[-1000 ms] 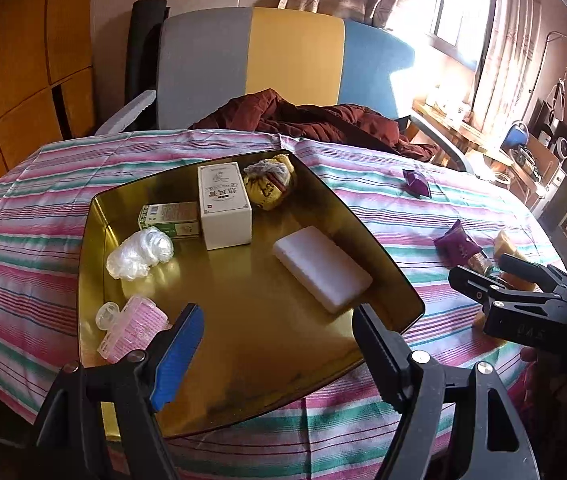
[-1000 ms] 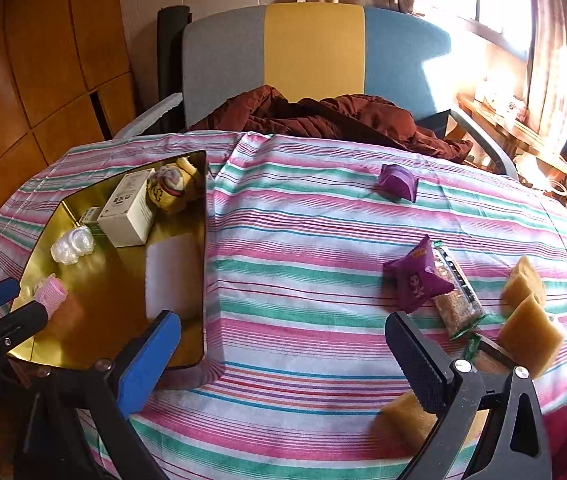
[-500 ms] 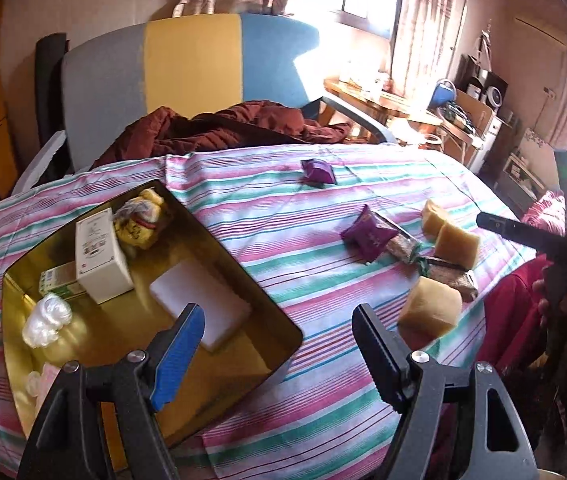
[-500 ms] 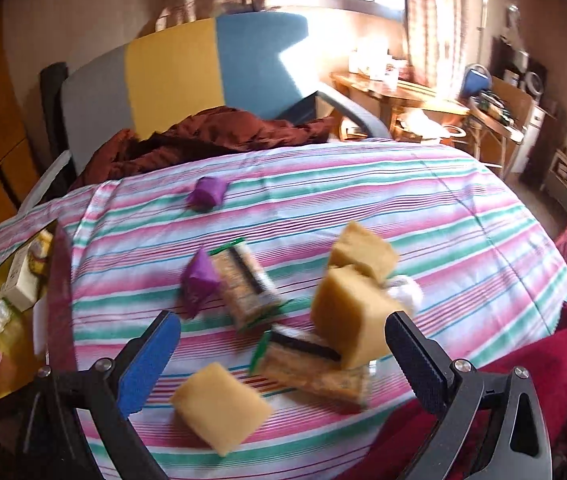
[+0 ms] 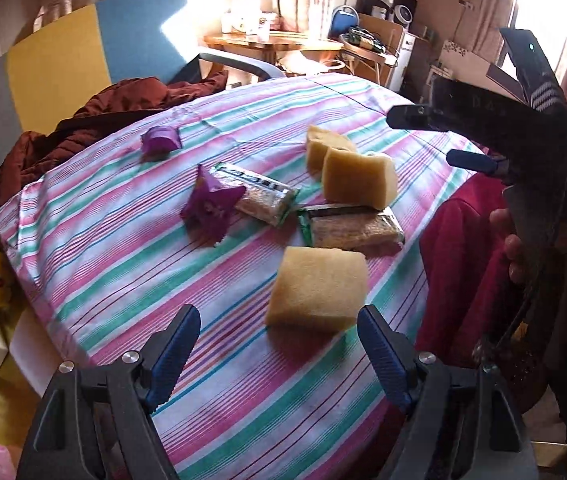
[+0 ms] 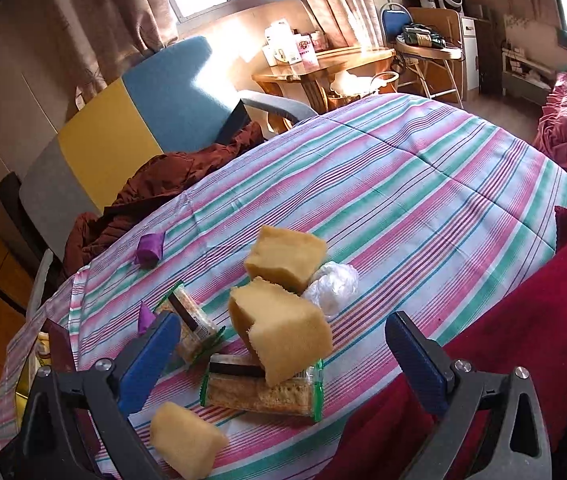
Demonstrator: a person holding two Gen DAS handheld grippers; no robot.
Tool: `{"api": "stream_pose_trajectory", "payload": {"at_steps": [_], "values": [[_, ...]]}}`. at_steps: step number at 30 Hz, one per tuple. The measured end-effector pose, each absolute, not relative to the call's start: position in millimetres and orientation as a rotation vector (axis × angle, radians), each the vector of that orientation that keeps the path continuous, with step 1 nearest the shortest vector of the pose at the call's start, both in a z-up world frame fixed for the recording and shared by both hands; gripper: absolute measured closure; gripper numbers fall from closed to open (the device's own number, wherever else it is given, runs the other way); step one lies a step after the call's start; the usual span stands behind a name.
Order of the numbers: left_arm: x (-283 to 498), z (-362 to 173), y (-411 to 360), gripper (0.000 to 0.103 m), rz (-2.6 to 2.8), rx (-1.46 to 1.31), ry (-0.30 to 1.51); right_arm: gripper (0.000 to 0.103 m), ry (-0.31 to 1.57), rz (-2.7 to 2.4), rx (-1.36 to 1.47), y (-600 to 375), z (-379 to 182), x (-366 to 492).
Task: Organize objects
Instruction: 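Grasp the yellow sponge with the left gripper and lift it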
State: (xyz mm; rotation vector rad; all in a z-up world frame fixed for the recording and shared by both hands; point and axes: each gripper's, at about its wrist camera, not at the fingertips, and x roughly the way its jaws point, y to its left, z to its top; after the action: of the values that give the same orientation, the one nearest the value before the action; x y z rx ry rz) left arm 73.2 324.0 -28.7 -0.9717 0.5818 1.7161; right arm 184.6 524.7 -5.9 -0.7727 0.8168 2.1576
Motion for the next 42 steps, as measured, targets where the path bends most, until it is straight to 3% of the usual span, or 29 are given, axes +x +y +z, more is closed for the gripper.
{"api": "stream_pose_trajectory", "payload": {"at_steps": [9,10,11,12,17,26,32,42], "values": [[76.7,-66.9,372.7,0.019,1.669,-1.022,0.681,0.0,0.783,2.168,-0.786,520.8,-5.6,180.7],[74.1,-71.2,372.5,0.021,1.653,-1.046,0.658,0.0,0.783,2.168,-0.788,521.2,-5.8,181.2],[71.4,-74.7,370.3,0.032,1.636,-1.072,0.623,0.0,0.783,2.167,-0.791,521.5,-6.2,181.1],[69.1,-78.9,368.1,0.035,1.611,-1.102,0.585,0.0,0.782,2.164,-0.795,521.5,-6.5,180.3],[67.5,-80.3,350.6,0.04,1.626,-1.088,0.537,0.0,0.761,2.148,-0.829,521.0,-9.0,176.3],[59.2,-78.8,300.6,0.04,1.703,-1.078,0.503,0.0,0.758,2.128,-0.887,522.0,-13.1,172.4],[59.0,-81.0,289.3,0.04,1.693,-1.104,0.476,0.0,0.795,2.083,-1.257,523.7,-46.0,138.7],[58.6,-80.2,270.3,0.04,1.703,-1.106,0.464,0.0,0.815,2.04,-1.305,537.8,-72.5,111.1]]}}
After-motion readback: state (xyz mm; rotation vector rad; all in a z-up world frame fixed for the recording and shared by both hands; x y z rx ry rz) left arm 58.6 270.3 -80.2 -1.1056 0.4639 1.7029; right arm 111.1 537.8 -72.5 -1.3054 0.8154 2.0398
